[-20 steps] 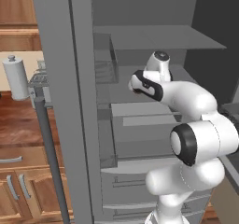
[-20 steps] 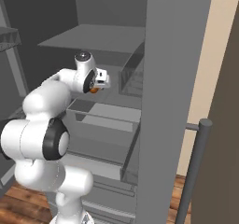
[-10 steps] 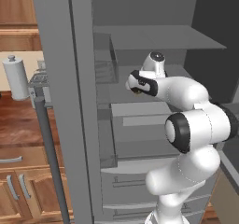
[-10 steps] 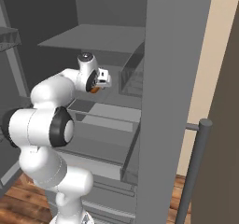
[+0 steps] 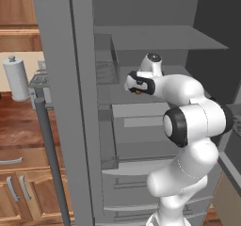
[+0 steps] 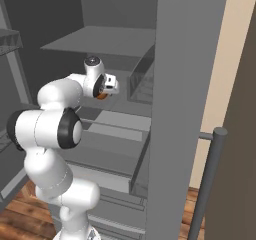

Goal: Retrieve the banana and mango from the fridge and place them into the bowl on the dining table.

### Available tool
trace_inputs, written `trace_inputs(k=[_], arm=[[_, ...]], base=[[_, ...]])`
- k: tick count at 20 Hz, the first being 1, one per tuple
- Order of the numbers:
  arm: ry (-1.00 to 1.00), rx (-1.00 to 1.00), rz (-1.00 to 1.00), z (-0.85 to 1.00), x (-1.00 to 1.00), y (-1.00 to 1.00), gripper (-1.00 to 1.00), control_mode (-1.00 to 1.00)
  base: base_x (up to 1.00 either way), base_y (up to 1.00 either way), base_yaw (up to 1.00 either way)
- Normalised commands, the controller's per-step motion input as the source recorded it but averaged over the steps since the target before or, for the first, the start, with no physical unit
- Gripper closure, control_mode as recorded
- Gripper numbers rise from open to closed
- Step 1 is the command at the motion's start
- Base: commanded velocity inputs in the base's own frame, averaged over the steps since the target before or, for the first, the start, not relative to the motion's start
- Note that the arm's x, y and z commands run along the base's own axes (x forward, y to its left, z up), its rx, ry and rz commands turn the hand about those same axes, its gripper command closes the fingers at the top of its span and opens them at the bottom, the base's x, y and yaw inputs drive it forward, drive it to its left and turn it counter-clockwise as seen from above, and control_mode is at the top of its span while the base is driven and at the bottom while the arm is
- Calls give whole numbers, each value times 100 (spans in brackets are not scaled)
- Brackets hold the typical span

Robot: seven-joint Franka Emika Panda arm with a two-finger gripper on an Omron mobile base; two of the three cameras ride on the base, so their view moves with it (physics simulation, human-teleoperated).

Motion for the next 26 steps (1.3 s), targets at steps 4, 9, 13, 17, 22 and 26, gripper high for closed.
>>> trace_inputs(k=[4, 9, 13, 17, 22, 26], arm=[[8, 0, -6, -60, 0, 0, -100, -100], [5, 0, -5, -53, 0, 0, 100, -100], [0, 0, 0, -9, 3, 0, 100, -100], [0, 0, 0, 0, -7, 0, 100, -100], [0, 0, -2, -7, -92, -15, 100, -100], [-3, 0, 0, 3, -100, -29, 100, -100]], base=[[0, 0, 0], [0, 0, 0], [0, 0, 0], [0, 0, 0], [0, 0, 0], [0, 0, 0]])
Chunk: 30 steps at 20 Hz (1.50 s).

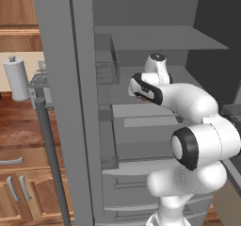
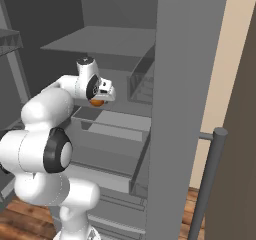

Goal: Retrieve the banana and mango from the fridge and place them into the bowl on the dining table.

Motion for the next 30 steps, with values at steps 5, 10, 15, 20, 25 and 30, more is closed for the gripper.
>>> trace_inputs(k=[5, 10, 15, 20, 25, 30], arm=[[-11, 0, 0, 31, -100, -26, 100, -100], [-13, 0, 0, 47, -100, -20, 100, -100], [-15, 0, 0, 46, -100, -15, 100, -100], [-12, 0, 0, 45, -89, -3, 100, -100], [-2, 0, 0, 7, -19, 0, 100, 100], [0, 0, 0, 0, 0, 0, 100, 100]], base=[[0, 0, 0], [0, 0, 0], [0, 0, 0], [0, 0, 0], [-80, 0, 0], [-100, 0, 0]])
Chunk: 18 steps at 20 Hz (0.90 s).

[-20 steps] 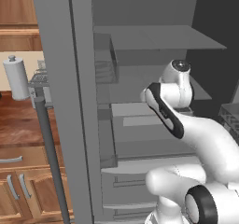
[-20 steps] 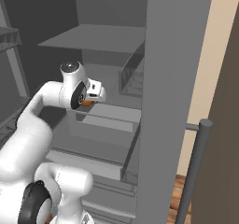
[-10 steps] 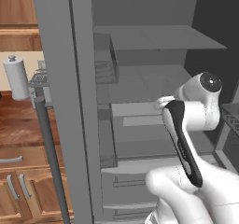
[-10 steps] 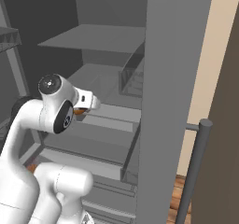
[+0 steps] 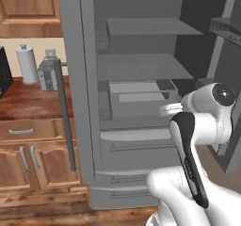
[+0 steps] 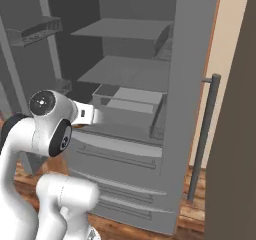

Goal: Retrieve the banana and mango from the fridge and place them into the bowl on the dining table.

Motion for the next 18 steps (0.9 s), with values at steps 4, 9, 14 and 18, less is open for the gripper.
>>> trace_inputs(k=[4, 9, 14, 18], arm=[[0, 0, 0, 0, 0, 0, 100, 100], [0, 0, 0, 0, 0, 0, 100, 100], [0, 0, 0, 0, 0, 0, 100, 100], [0, 0, 0, 0, 0, 0, 100, 100]], base=[[-100, 0, 0], [-100, 0, 0], [-100, 6, 0], [-100, 28, 0]])
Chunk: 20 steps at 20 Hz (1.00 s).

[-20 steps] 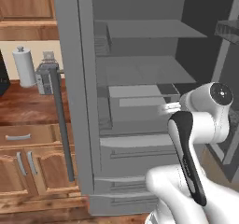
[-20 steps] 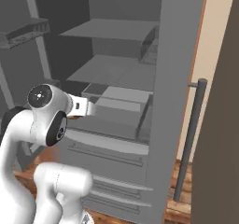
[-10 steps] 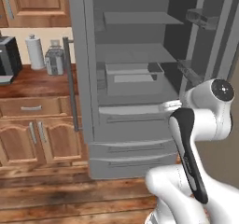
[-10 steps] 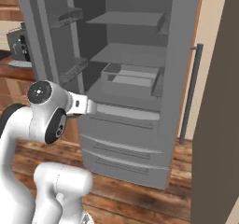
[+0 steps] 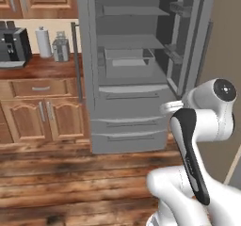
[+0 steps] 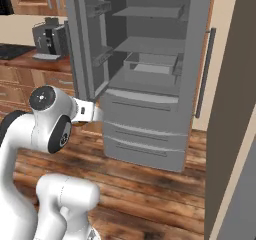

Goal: Retrieve the banana and mango from the fridge and place them into the bowl on the dining table.

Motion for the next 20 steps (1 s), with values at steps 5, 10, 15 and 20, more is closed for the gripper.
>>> trace_inputs(k=[5, 10, 15, 20], arm=[[0, 0, 0, 0, 0, 0, 100, 100], [0, 0, 0, 0, 0, 0, 100, 100], [0, 0, 0, 0, 0, 0, 100, 100], [0, 0, 0, 0, 0, 0, 100, 100]], base=[[-100, 43, 0], [-100, 53, 0], [-100, 62, 0], [-100, 64, 0]])
